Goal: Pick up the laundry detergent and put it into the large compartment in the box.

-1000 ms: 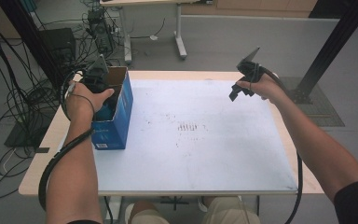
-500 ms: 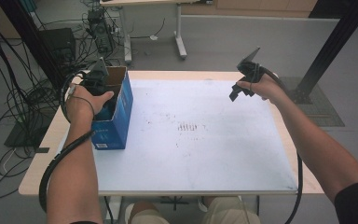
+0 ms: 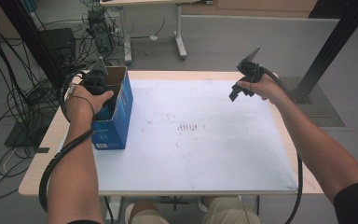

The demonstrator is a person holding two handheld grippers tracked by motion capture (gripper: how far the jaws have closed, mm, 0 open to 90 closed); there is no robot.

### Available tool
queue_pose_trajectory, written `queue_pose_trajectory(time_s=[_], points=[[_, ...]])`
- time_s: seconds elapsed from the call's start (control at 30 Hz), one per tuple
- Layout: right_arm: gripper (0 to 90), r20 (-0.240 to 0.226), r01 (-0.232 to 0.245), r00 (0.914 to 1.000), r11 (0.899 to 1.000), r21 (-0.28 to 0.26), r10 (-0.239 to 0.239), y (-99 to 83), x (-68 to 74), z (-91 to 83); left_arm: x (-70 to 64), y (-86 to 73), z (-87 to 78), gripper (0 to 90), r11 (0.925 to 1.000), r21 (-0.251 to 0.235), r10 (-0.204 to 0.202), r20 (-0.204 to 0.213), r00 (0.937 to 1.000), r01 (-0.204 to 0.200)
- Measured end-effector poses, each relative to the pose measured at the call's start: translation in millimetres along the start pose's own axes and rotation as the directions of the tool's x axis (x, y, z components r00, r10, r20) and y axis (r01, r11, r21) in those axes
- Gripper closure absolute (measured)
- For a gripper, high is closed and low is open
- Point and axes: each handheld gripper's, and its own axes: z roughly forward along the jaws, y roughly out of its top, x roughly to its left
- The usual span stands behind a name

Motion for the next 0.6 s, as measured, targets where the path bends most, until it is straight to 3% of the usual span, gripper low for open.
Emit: queue_pose_trajectory(time_s=[0.6], points=[[4.8,-0.003,0.002,1.0,1.0,0.0,-0.002,0.3,0.4,0.5,2.1,0.6,0.4,37.0,1.0,0.001,-0.006,0.006,1.0,0.006]])
